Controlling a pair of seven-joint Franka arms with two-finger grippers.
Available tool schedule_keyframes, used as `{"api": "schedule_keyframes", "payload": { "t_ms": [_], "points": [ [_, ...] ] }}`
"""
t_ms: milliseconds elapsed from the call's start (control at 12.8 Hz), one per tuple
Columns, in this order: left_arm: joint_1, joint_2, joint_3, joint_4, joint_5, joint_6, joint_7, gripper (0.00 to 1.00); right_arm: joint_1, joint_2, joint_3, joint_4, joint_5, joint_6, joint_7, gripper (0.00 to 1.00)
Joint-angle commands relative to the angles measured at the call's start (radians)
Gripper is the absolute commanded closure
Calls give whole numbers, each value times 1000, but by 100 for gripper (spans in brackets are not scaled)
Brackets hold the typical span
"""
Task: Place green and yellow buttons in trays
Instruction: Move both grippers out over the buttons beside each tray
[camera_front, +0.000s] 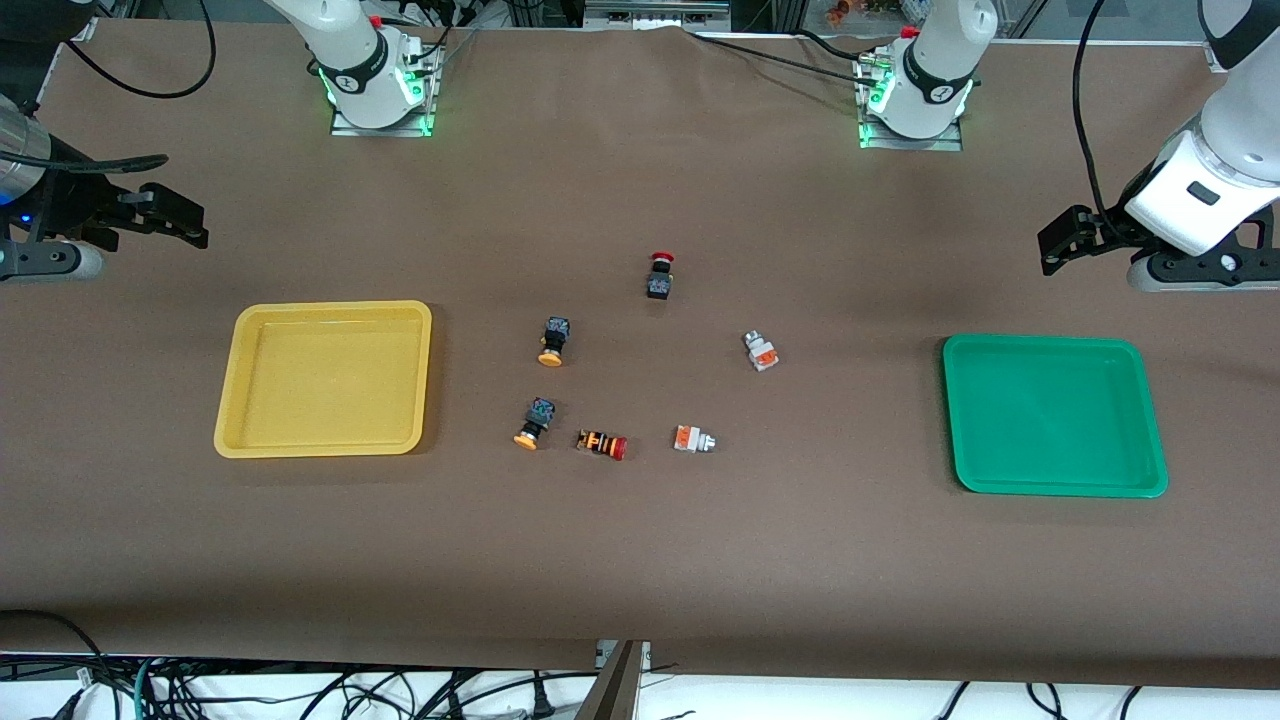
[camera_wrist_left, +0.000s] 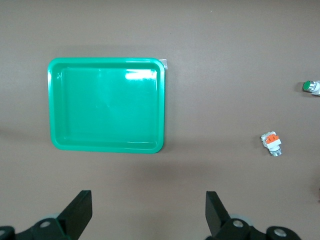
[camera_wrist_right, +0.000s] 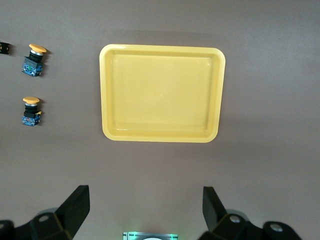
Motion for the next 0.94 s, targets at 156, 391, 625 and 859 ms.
{"api": "schedule_keyframes", "payload": {
  "t_ms": [156,391,625,859],
  "points": [
    [3,20,0,42,-27,-29,16,0,-3,8,10,19,-15,2,-6,0],
    [3,20,0,42,-27,-29,18,0,-3,8,10,19,-15,3,-6,0],
    [5,20,0,42,-27,-36,18,0,-3,10,10,18,-13,3,-4,0],
    [3,20,0,43,-27,-45,19,0,-2,11,13,18,-15,5,-4,0]
  ]
}}
